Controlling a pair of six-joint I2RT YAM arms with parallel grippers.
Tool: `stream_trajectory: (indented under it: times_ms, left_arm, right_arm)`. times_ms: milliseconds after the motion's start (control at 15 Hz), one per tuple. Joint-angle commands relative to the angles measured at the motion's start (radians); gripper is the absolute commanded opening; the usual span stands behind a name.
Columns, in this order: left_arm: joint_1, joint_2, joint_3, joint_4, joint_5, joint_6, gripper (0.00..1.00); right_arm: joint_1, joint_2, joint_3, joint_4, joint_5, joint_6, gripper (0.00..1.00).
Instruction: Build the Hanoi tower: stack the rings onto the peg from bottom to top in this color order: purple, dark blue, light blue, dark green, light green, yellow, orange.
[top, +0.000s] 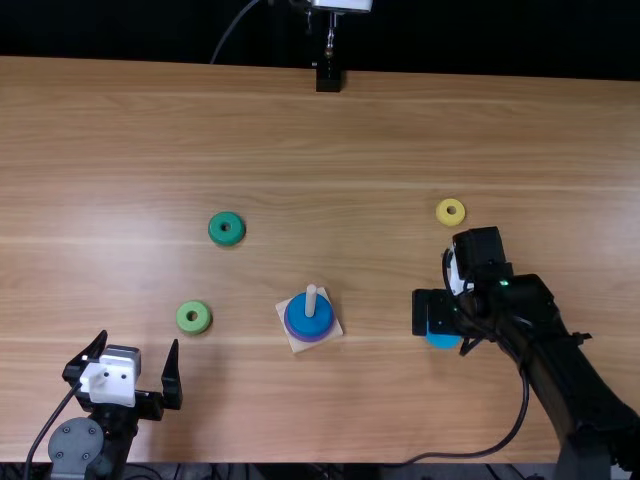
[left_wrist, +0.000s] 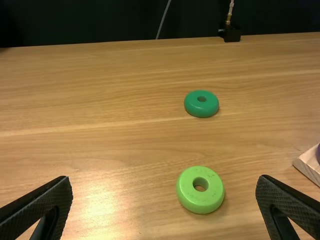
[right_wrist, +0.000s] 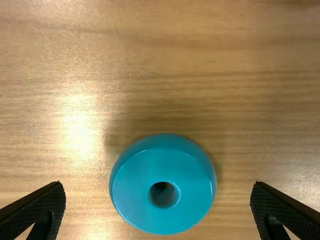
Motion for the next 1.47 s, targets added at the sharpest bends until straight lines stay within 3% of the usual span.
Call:
stream_trajectory:
  times_ms: [0, 867, 933, 1000, 1067, 1133, 1400]
  left_arm:
    - [0.011, -0.012, -0.104, -0.075, 0.008, 0.016, 1.0]
    - [0.011, -0.012, -0.104, -0.075, 0.008, 0.016, 1.0]
    - [0.011, -0.012, -0.104, -0.075, 0.008, 0.016, 1.0]
    - [0.011, -0.012, -0.104, -0.075, 0.008, 0.016, 1.0]
    - [0.011, -0.012, -0.104, -0.075, 0.008, 0.016, 1.0]
    - [0.011, -0.012, -0.104, -0.075, 0.008, 0.016, 1.0]
    - [0.011, -0.012, -0.104, -0.077, 0.008, 0.016, 1.0]
  right_arm:
    - [0.004, 0.027, -0.014, -0.003, 0.009, 0.024, 1.0]
    - [0.002, 0.105, -0.014, -0.023, 0.016, 0.026, 1.0]
    - [0.002, 0.105, -0.016, -0.017, 0.046, 0.026, 0.71]
    - [0.004, 0.102, -0.017, -0.015, 0.101, 0.024, 0.37]
    - [0.004, 0.101, -0.02, -0.017, 0.154, 0.022, 0.13]
    - [0.008, 0.101, -0.025, -0.026, 0.175, 0.022, 0.0]
    - [0.016, 0.095, -0.024, -0.017, 0.171, 0.022, 0.0]
